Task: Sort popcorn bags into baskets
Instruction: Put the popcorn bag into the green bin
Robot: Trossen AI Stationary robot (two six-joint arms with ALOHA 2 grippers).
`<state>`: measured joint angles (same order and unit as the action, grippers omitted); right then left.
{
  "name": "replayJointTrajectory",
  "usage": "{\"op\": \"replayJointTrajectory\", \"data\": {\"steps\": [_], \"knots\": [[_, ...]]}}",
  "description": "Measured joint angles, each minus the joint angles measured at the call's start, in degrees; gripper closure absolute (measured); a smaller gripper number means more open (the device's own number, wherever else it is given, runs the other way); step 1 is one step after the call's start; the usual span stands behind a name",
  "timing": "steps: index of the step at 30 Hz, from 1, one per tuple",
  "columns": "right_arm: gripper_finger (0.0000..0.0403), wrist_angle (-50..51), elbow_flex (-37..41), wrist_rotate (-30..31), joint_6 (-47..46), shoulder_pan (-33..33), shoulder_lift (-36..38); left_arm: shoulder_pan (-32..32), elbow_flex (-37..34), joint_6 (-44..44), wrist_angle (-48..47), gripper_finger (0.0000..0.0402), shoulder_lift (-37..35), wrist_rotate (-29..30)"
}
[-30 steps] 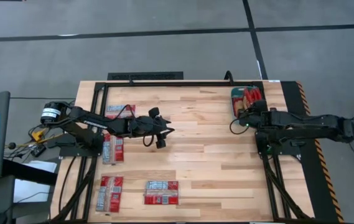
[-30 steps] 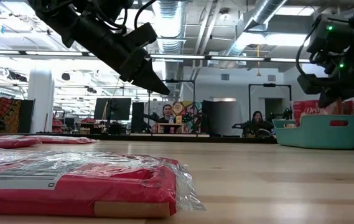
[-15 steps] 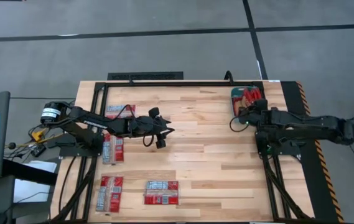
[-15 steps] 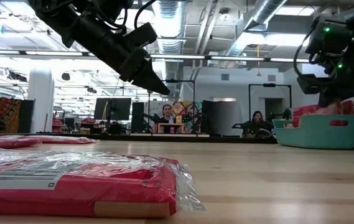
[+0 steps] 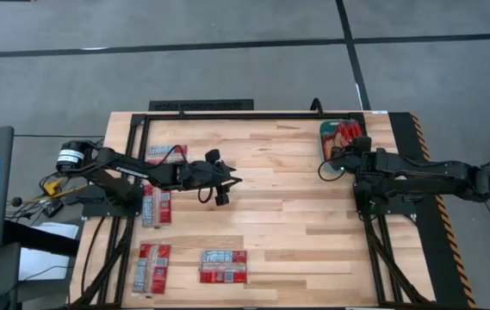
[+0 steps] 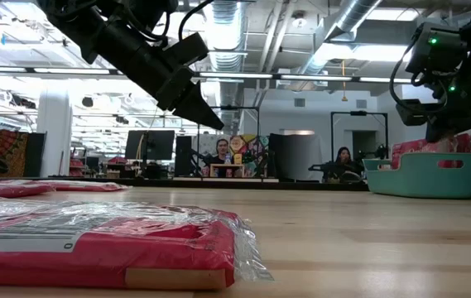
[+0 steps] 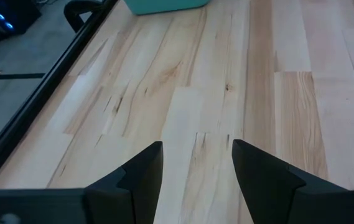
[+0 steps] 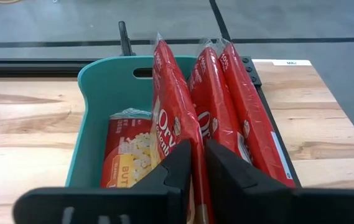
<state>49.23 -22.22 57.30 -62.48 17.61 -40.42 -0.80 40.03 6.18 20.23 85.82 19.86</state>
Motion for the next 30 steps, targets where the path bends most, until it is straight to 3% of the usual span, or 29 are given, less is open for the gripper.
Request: {"op": "replayJointTrajectory", "data": {"steps": [7,12,19,25,30], "knots": [[0.0289,0.07,-0.56,0.23,0.05,-1.29,0.0,0.1,-0.02,-0.7,-0.44,0.0217,0.0,0.48],[0.0249,2.02,-3.07,4.25,0.02,-4.82,0.0,1.27,-0.06,0.61,-3.34,0.0217,-1.82,5.3],[0.0211,0.57,-7.32,8.44,5.1,-10.22,0.02,3.5,-0.06,-5.16,-17.21,0.0217,-10.65,12.0],[0.0209,-15.25,-7.69,8.53,20.76,-18.09,-0.79,4.47,-0.04,-17.06,-39.69,0.0217,-19.59,19.21],[0.0221,-33.09,-7.71,8.15,33.98,-24.43,-2.41,-0.88,-1.47,-22.31,-49.91,0.0217,-23.72,19.03]]}}
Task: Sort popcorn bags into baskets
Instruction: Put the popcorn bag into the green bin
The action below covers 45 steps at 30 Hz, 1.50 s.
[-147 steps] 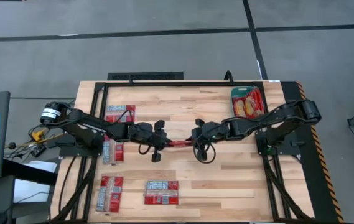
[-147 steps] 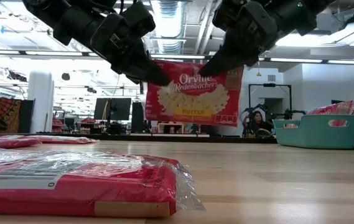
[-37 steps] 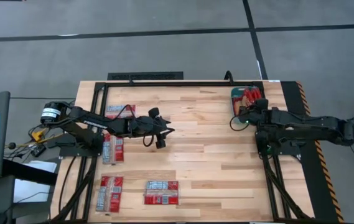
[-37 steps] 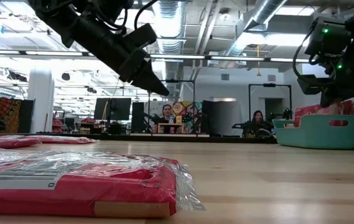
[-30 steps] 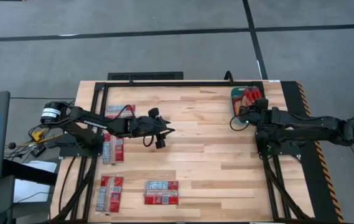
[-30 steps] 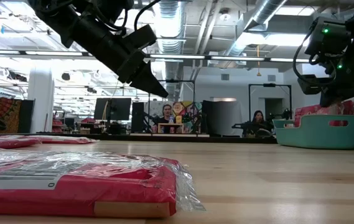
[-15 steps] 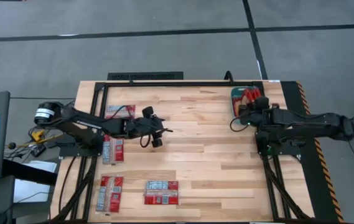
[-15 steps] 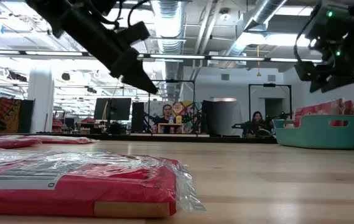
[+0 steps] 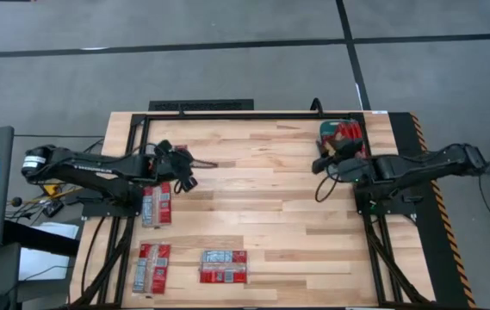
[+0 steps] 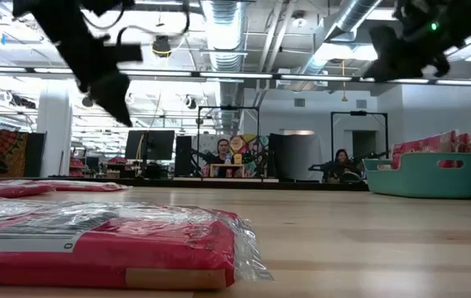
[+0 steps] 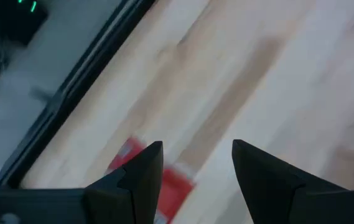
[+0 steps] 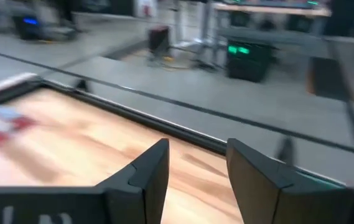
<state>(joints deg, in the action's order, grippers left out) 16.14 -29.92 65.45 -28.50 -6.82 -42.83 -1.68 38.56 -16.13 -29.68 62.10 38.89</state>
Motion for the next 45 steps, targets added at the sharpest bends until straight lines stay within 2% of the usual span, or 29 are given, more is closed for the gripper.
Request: {"op": "replayJointTrajectory", "data": {"steps": [4,7,10,18,26,36,39,44,45], "knots": [[0.0229,-11.01,-0.03,-3.21,7.19,-2.57,-2.0,-7.89,-3.96,5.24,2.41,0.0217,0.95,-5.69],[0.0234,-14.63,-0.03,-6.67,9.46,-3.88,-3.39,-13.11,-6.19,7.94,4.37,0.0217,2.51,-10.73],[0.0235,-14.5,-0.01,-8.78,9.52,-5.08,-4.33,-16.2,-6.74,7.88,4.73,0.0217,3.52,-14.7],[0.0236,-14.89,-0.01,-8.97,8.06,-6.08,-6.38,-22.03,-7.25,7.48,2.71,0.0217,3.66,-24.17],[0.0237,-15.43,-0.01,-10.03,7.53,-6.66,-6.36,-27.95,-7.27,11.85,4.93,0.0217,7.75,-24.71],[0.0243,-15.35,-0.01,-10.03,7.53,-8.75,-6.36,-29.65,-6.8,17.51,10.06,0.0221,20.57,-24.05],[0.0243,-15.37,-0.01,-10.03,7.47,-9.21,-6.36,-29.57,-6.63,18.52,12.03,0.0252,22.88,-23.97],[0.0244,-15.74,-0.01,-10.31,6.9,-9.32,-6.36,-29.65,-6.87,18.96,13.54,0.0374,22.89,-27.72],[0.0246,-15.74,-0.01,-10.99,6.59,-9.32,-6.34,-29.72,-7.07,18.54,13.81,0.0386,22.29,-29.34]]}}
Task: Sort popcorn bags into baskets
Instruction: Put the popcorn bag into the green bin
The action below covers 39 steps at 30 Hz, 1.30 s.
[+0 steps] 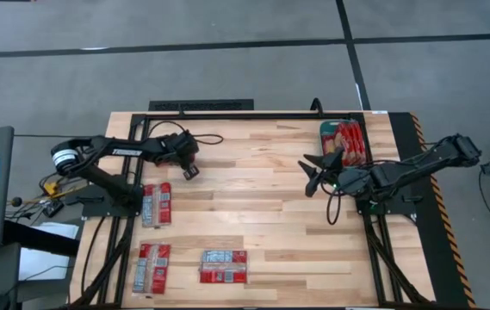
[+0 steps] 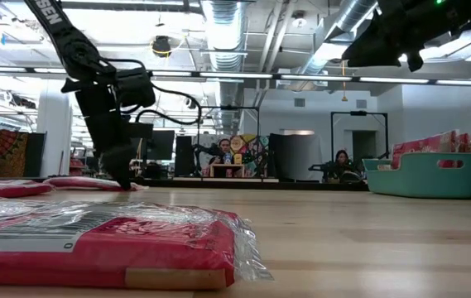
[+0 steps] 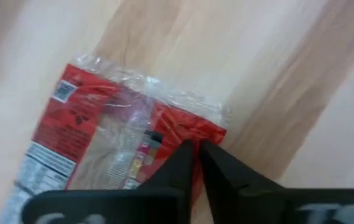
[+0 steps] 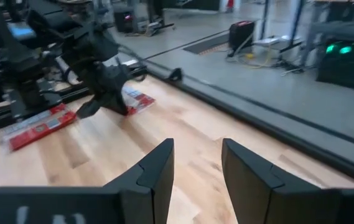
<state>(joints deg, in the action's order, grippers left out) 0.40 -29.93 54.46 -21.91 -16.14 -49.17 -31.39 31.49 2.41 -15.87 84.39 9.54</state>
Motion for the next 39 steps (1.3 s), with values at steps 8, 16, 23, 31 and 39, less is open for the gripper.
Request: {"op": "replayJointTrajectory", "data": {"steps": [8,16,23,31,39], "knots": [[0.0263,0.05,0.11,-9.6,-0.13,0.55,-2.83,5.27,1.58,-1.31,-0.88,0.0401,-8.43,-12.89],[0.0265,-12.08,0.04,-18.66,4.08,0.52,-14.78,16.51,7.43,-2.88,2.88,0.0402,-12.96,-11.74],[0.0237,-16.8,0.04,-18.75,3.55,0.52,-21.14,20.22,10.34,-2.46,-7.69,0.038,-13.1,1.01],[0.0221,-16.71,0.02,-18.54,3.1,0.52,-20.87,14.34,10.31,-10.24,-22.43,0.0231,-13.04,9.24],[0.0224,-16.45,0.02,-18.55,3.8,-0.02,-20.87,5.42,6.11,-1.25,-19.83,0.0094,-13.04,4.96]]}}
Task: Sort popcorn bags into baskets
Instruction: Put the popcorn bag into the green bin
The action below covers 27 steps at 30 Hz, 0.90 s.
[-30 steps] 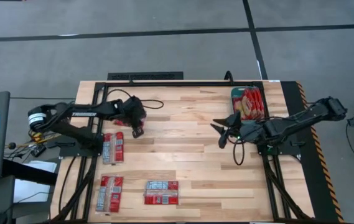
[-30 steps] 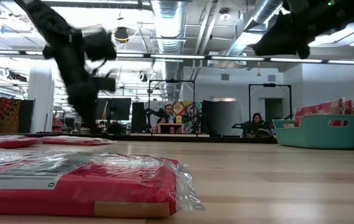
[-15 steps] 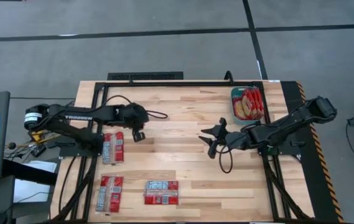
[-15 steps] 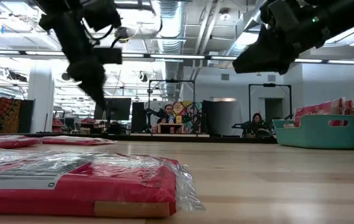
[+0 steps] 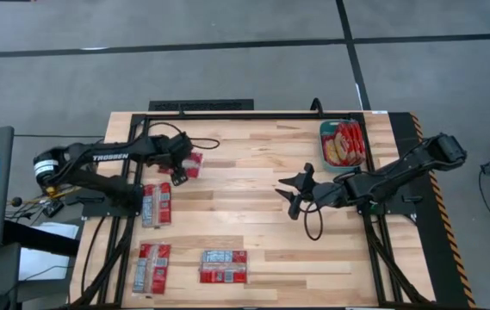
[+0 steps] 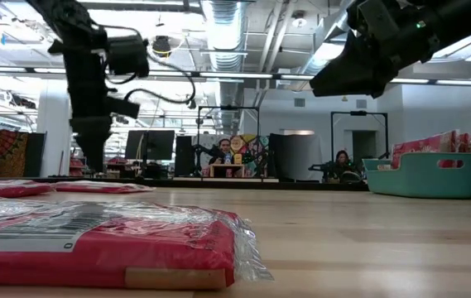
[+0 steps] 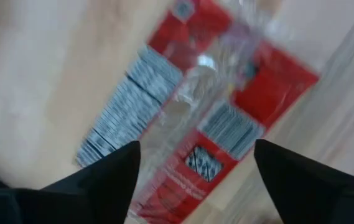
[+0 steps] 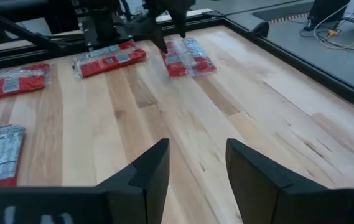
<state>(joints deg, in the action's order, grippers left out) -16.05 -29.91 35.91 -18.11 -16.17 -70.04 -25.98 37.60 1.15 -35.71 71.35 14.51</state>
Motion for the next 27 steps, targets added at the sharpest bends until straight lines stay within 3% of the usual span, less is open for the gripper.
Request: {"op": "replayJointTrajectory", "data": {"steps": [6,11,15,20,27], "knots": [[0.0222,0.63,0.0,-0.03,0.07,-1.06,0.0,-4.57,-4.69,3.98,1.92,0.0086,0.02,-3.04],[0.0221,0.56,0.0,0.0,0.17,-1.0,0.0,-6.87,-7.85,4.15,7.42,0.0122,0.0,-1.96],[0.0227,0.52,0.0,0.01,0.15,-0.94,0.0,-8.62,-10.35,4.21,13.28,0.017,-0.15,-1.82],[0.0232,0.5,0.0,0.01,0.13,-0.96,0.0,-10.0,-12.18,4.31,16.13,0.0231,-0.11,-6.12],[0.0239,-1.07,0.0,-0.05,0.1,-0.31,0.0,-9.95,-12.28,-5.03,16.63,0.0386,-0.08,-11.55]]}}
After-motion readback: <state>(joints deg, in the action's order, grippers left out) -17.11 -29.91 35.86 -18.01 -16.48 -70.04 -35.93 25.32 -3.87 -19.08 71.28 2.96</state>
